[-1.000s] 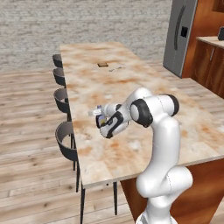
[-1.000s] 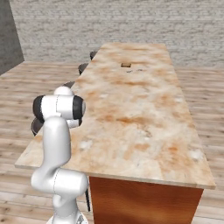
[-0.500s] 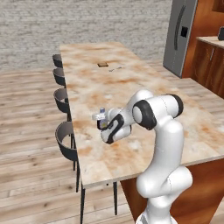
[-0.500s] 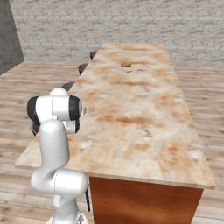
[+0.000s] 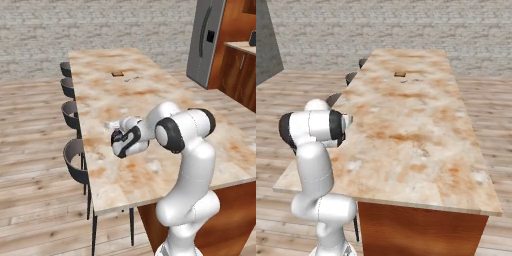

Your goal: Move the condiment bottle and condiment bottle from the cabinet to the dining counter.

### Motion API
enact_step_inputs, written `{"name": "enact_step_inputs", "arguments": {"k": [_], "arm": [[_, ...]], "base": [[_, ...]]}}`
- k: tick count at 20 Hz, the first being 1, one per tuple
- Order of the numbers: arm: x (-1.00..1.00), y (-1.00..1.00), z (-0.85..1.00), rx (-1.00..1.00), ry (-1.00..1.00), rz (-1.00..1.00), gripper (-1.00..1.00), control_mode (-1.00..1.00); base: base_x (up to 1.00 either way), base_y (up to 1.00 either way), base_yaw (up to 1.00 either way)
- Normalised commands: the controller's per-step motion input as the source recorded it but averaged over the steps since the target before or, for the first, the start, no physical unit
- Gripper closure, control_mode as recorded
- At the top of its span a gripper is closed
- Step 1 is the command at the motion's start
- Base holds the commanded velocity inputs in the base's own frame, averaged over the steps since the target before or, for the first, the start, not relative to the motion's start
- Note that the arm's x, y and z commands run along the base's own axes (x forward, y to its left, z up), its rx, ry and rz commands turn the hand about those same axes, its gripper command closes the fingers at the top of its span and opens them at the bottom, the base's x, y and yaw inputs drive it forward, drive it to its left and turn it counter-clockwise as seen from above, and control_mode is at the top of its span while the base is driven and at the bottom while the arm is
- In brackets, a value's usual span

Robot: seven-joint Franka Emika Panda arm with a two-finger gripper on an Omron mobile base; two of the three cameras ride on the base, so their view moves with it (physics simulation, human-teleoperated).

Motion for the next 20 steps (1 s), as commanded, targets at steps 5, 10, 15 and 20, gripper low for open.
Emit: {"name": "enact_step_inputs", "arguments": {"k": [5,10,15,20], "arm": [[-0.41,-0.22,1.0,0.05,0.0,-0.07,-1.0,-1.0],[-0.62,-0.21,1.0,0.09,0.02,-0.06,-1.0,-1.0],[-0.38,-0.01,1.0,0.1,0.08,-0.02,-1.0,-1.0],[-0.3,-0.03,1.0,0.01,0.25,-0.04,-1.0,-1.0]], "base": [[0.0,0.0,0.0],[0.0,0.0,0.0],[0.0,0.0,0.0],[0.0,0.0,0.0]]}}
